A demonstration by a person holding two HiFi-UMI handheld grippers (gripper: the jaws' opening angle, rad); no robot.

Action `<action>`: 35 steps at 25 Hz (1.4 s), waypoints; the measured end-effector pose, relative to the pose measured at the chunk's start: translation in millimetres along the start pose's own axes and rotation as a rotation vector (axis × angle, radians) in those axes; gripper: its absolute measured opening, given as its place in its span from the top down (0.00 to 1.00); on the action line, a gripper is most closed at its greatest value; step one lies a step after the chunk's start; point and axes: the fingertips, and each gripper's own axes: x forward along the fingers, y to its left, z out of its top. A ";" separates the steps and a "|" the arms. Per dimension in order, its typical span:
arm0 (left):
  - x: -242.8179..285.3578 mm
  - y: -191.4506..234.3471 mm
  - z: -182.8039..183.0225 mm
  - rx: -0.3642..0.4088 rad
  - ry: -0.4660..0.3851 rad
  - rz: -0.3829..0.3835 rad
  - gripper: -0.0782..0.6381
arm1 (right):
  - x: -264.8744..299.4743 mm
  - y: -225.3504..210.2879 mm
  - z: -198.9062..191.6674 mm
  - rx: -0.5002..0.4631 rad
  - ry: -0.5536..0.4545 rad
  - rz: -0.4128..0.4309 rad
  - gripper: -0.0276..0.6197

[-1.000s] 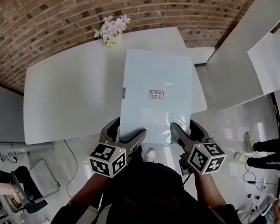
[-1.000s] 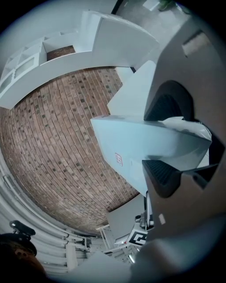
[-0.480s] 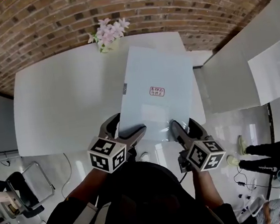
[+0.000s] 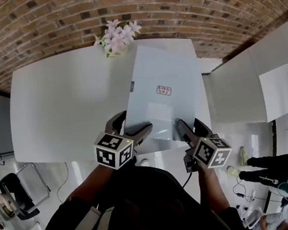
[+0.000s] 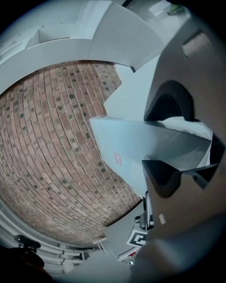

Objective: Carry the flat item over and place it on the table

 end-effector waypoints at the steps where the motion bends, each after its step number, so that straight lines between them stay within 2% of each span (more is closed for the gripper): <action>1: 3.9 3.5 1.3 -0.006 0.002 0.002 0.27 | 5.1 -1.8 2.6 -0.002 0.008 -0.001 0.52; 10: 37.8 38.2 6.3 -0.048 0.040 0.007 0.27 | 52.3 -14.7 17.2 -0.017 0.072 -0.017 0.52; 26: 86.0 86.0 -8.4 -0.130 0.128 0.018 0.27 | 119.9 -39.9 15.0 -0.007 0.181 -0.036 0.52; 35: 103.4 104.8 -12.6 -0.145 0.160 0.023 0.27 | 146.1 -48.8 13.6 0.000 0.215 -0.040 0.52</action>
